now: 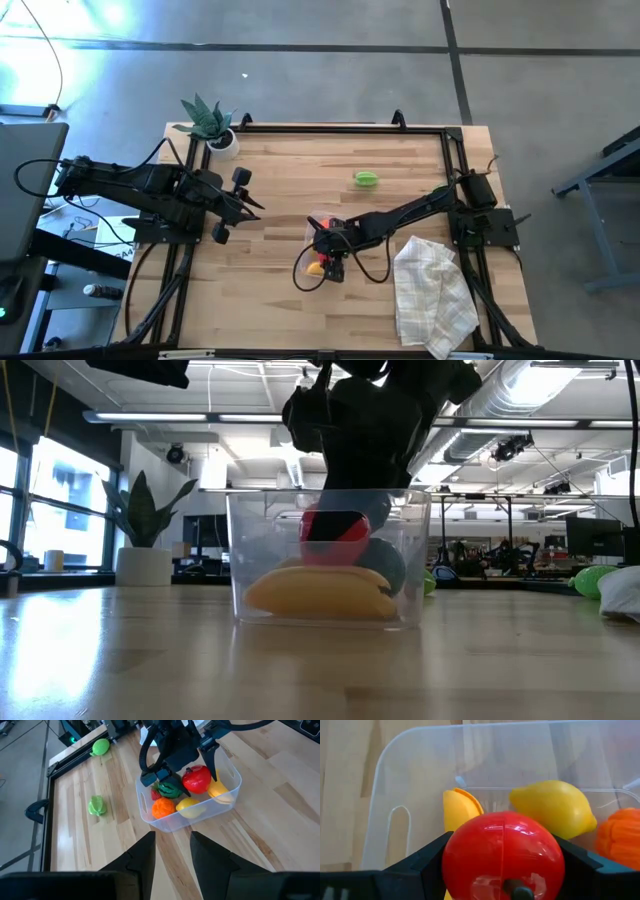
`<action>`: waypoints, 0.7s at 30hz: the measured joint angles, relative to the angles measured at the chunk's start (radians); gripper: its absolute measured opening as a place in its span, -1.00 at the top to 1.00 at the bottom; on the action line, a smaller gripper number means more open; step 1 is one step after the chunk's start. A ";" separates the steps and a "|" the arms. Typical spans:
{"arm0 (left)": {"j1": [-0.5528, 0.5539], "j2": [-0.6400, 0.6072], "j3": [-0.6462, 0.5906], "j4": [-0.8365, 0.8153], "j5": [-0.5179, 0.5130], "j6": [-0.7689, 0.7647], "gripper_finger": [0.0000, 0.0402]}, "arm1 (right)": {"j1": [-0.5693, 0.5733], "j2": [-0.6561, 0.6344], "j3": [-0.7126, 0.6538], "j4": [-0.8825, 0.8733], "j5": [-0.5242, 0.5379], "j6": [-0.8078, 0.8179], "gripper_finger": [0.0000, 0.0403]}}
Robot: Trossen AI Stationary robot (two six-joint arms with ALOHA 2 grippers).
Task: Pick and placing Produce into tupperware
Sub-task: Put the apple into the transparent bin
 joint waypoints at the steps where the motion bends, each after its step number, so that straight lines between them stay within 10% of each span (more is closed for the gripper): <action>1: 0.000 0.000 0.000 0.000 0.000 0.000 0.45 | 0.000 0.000 0.000 0.002 0.000 0.000 -0.28; 21: 0.000 0.000 0.000 0.000 0.000 0.000 0.45 | 0.000 0.000 0.000 0.032 0.000 -0.024 -0.37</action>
